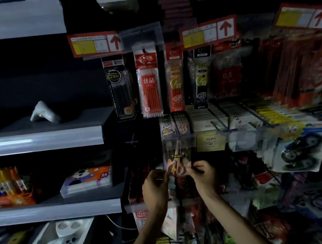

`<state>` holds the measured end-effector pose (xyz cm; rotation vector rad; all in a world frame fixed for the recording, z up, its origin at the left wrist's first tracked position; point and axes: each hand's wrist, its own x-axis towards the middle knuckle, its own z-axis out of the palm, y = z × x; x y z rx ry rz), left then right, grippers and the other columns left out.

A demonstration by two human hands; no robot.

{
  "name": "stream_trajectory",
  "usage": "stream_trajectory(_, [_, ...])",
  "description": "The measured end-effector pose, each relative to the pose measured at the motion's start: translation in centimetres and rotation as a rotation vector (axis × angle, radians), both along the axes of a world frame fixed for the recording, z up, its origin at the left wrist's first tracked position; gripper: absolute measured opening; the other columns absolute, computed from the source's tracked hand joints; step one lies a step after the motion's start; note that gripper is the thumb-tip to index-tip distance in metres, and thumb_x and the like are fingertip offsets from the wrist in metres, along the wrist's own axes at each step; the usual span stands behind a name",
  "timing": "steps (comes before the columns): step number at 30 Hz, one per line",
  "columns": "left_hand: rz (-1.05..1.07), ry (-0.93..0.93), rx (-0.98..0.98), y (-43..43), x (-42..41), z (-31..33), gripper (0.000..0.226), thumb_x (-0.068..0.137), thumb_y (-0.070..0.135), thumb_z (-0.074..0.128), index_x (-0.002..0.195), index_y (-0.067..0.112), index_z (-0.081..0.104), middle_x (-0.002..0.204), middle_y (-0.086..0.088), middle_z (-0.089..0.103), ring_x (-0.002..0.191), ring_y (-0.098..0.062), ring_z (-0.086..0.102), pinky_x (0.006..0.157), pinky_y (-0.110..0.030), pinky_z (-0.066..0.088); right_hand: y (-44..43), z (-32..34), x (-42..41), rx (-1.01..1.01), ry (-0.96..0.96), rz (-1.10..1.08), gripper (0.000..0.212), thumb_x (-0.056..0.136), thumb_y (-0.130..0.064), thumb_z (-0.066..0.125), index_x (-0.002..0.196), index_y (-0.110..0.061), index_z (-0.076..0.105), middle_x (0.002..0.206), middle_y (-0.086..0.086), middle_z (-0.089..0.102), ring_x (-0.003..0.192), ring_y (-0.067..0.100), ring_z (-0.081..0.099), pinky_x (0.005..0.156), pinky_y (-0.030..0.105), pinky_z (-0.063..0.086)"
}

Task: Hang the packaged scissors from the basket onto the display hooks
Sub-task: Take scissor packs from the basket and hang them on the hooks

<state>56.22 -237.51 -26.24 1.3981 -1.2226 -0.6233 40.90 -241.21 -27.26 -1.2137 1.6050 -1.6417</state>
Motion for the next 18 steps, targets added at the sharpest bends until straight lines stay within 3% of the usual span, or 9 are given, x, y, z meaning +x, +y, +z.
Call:
stream_trajectory(5, [-0.035, -0.014, -0.006, 1.2, 0.6, 0.5, 0.025, 0.09, 0.055, 0.074, 0.103, 0.035, 0.067, 0.093, 0.01, 0.074, 0.078, -0.004, 0.071, 0.065, -0.037, 0.063, 1.5, 0.4, -0.1, -0.007, 0.029, -0.006, 0.022, 0.085, -0.023, 0.083, 0.094, -0.023, 0.063, 0.086, -0.006, 0.067, 0.082, 0.015, 0.068, 0.076, 0.04, 0.059])
stream_trajectory(9, [-0.07, -0.071, -0.032, 2.7, 1.5, 0.3, 0.02, 0.097, 0.043, 0.072, 0.111, 0.031, 0.066, 0.091, 0.012, 0.072, 0.081, -0.003, 0.07, 0.07, -0.038, 0.062, 4.9, 1.0, -0.5, -0.012, 0.257, -0.066, 0.017, 0.091, -0.029, 0.076, 0.1, -0.026, 0.061, 0.091, -0.009, 0.067, 0.08, 0.008, 0.065, 0.067, 0.033, 0.056])
stream_trajectory(14, [-0.084, -0.293, -0.102, 5.9, 3.1, 0.1, 0.006, 0.1, 0.033, 0.067, 0.103, 0.032, 0.063, 0.097, 0.013, 0.068, 0.083, 0.0, 0.065, 0.062, -0.025, 0.052, 9.5, 1.3, -1.1, -0.03, 0.628, -0.023, 0.015, 0.098, -0.044, 0.062, 0.11, -0.036, 0.06, 0.102, -0.018, 0.066, 0.088, 0.003, 0.064, 0.067, 0.032, 0.056])
stream_trajectory(18, [-0.06, -0.492, -0.127, 9.3, 4.5, -1.0, 0.012, 0.097, 0.027, 0.072, 0.098, 0.031, 0.06, 0.097, 0.01, 0.064, 0.076, -0.014, 0.063, 0.056, -0.038, 0.053, 12.6, 1.1, -0.9, -0.106, 0.743, 0.113, 0.013, 0.101, -0.04, 0.055, 0.097, -0.03, 0.063, 0.093, -0.014, 0.059, 0.082, 0.006, 0.06, 0.069, 0.035, 0.052])
